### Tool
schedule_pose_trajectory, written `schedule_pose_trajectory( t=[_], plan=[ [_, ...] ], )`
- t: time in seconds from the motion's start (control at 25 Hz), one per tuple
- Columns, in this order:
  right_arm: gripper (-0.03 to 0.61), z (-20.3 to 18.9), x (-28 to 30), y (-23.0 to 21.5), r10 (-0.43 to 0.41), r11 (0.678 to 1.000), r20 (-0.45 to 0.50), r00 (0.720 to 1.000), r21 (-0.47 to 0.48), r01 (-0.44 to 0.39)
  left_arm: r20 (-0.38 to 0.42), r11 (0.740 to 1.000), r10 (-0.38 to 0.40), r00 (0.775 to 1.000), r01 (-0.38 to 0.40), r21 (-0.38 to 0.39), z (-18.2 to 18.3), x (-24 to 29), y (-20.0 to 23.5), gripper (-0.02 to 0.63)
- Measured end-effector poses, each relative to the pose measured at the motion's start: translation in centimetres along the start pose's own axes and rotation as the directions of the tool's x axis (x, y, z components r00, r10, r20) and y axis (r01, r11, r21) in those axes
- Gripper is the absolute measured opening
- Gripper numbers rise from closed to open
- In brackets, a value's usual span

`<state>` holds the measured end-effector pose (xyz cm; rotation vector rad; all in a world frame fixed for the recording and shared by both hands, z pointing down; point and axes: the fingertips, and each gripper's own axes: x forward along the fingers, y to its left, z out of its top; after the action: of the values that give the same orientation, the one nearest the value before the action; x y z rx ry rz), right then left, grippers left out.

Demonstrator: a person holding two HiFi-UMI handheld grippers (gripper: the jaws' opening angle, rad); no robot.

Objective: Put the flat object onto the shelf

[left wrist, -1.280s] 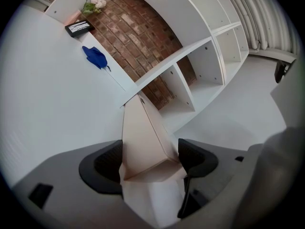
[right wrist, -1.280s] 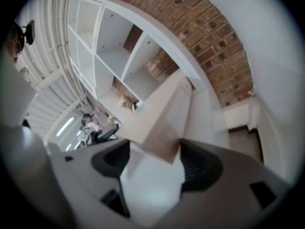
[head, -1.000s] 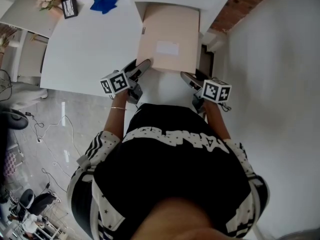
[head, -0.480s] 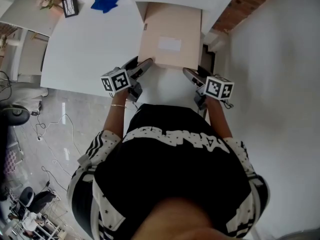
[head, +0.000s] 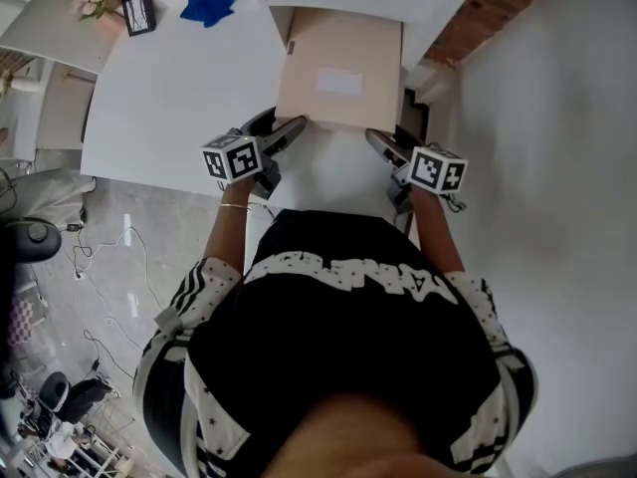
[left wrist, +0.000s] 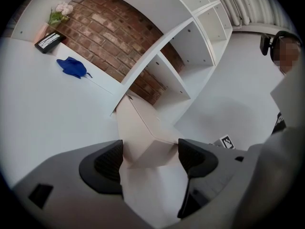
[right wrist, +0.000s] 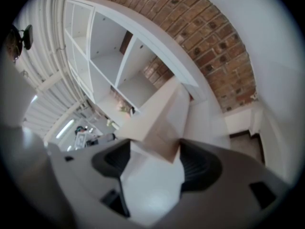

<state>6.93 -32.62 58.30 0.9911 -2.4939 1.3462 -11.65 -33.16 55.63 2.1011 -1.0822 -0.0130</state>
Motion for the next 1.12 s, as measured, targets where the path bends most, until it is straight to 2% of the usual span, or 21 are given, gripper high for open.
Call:
schedule_pose_trajectory(
  t=[0.48, 1.12],
  plan=[
    [0.345, 1.6, 1.0, -0.5, -0.017, 1.0, 0.0, 1.0, 0.016, 0.017, -0.015, 0.998, 0.039, 0.999, -0.039, 0.039, 1.2, 1.3, 0.7, 0.377],
    [0.337, 3.2, 2.3, -1.8, -0.055, 0.998, 0.015, 0.998, 0.036, 0.054, -0.021, 0.994, 0.104, 0.994, -0.103, 0.049, 2.3, 3.1, 1.8, 0.364]
  ],
)
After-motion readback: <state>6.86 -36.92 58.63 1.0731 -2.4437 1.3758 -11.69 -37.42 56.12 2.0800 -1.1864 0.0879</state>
